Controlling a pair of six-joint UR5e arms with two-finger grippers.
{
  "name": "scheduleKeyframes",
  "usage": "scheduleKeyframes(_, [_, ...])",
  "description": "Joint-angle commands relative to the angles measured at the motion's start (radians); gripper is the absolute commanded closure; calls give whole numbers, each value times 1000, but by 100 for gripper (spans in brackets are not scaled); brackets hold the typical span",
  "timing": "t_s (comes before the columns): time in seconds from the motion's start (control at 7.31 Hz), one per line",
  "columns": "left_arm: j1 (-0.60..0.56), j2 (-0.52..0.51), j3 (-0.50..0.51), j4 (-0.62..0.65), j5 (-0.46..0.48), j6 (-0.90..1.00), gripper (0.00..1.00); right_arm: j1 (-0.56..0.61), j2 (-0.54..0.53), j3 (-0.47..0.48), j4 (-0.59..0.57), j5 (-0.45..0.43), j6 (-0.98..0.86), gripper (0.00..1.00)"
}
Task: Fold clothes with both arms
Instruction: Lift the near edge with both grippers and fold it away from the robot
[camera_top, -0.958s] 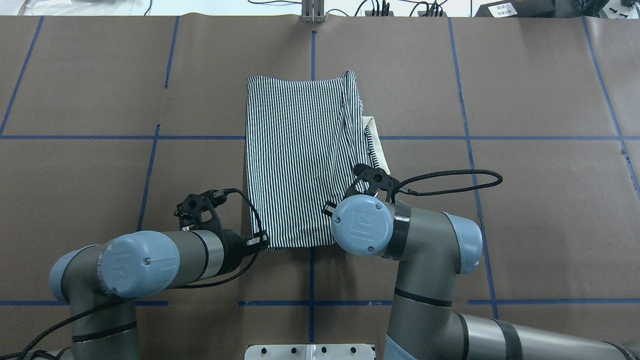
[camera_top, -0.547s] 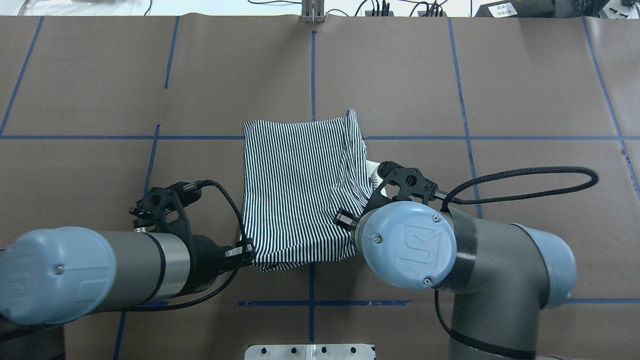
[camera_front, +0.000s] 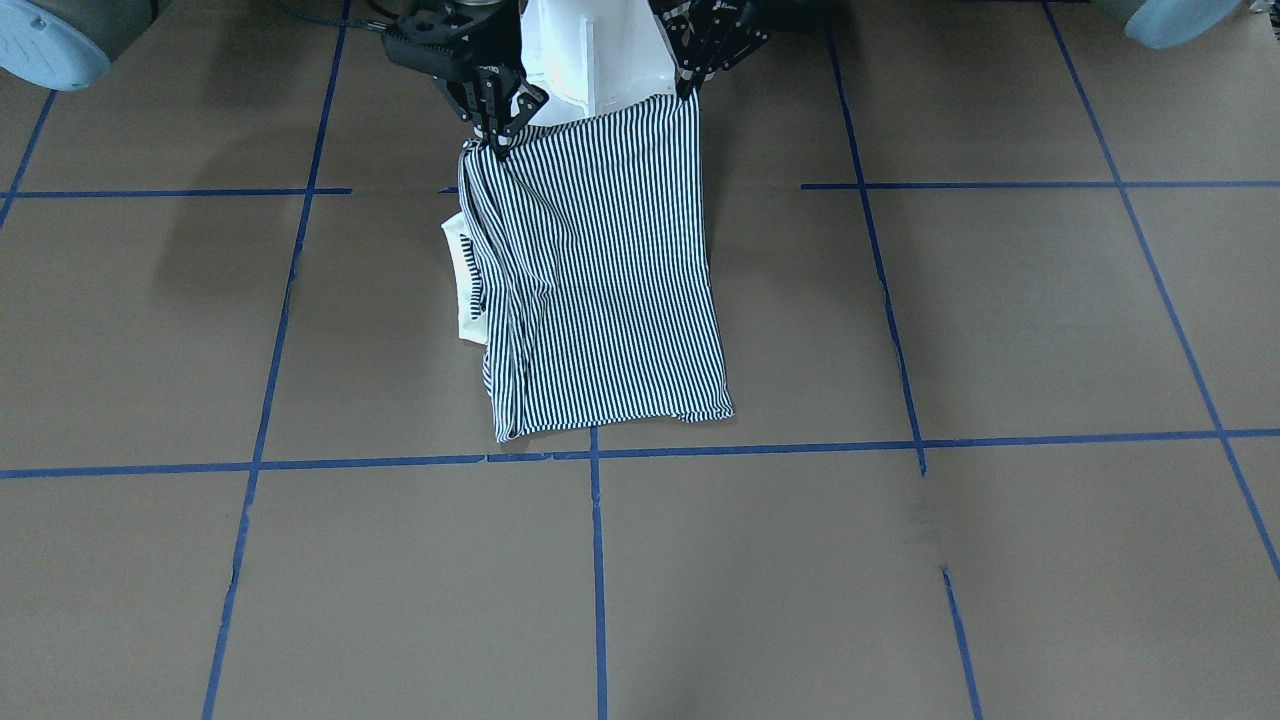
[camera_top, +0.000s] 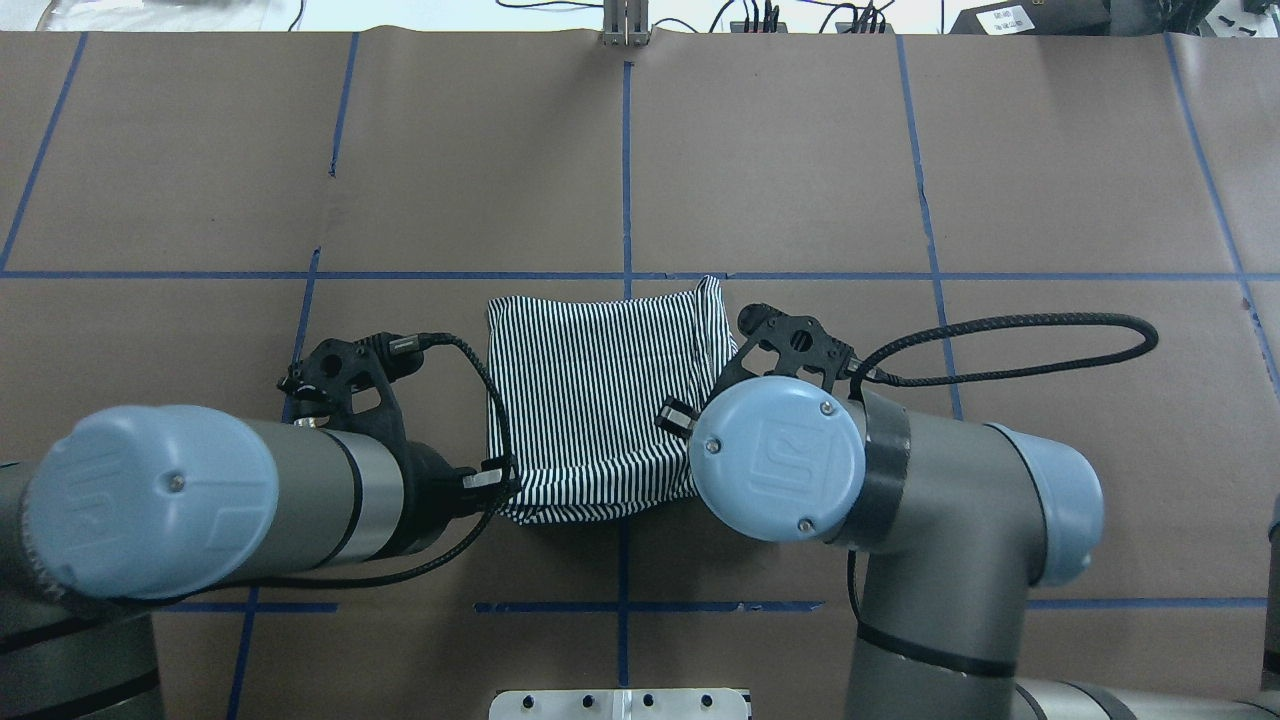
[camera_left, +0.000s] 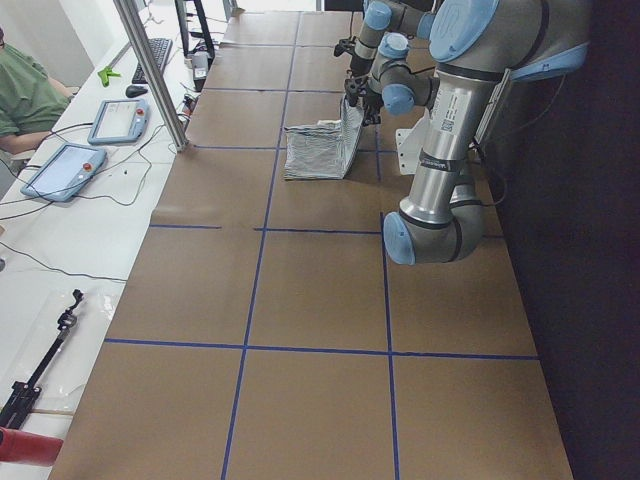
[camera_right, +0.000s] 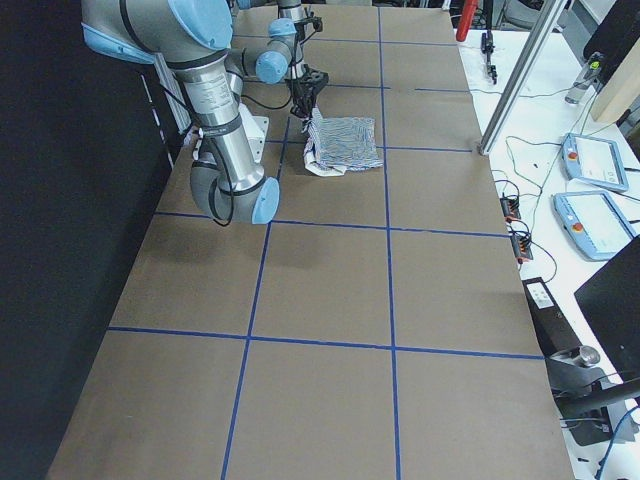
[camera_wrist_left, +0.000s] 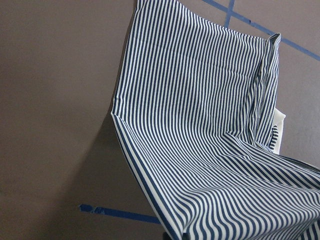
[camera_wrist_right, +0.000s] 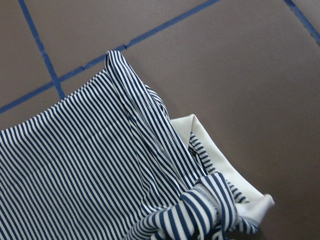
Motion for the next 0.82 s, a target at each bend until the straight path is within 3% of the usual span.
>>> scheduleKeyframes(0.0, [-98,-44,135,-55,-3,89,100,95,19,-144,140,5,-67,100])
scheduleKeyframes(0.27, [-177,-49,256,-156,-4,145,100,138,97,-313,203,7,-86,100])
scheduleKeyframes(0.68, [-218,-101,486,-320,-4,169,100,156,118,-499,375,6,-90,100])
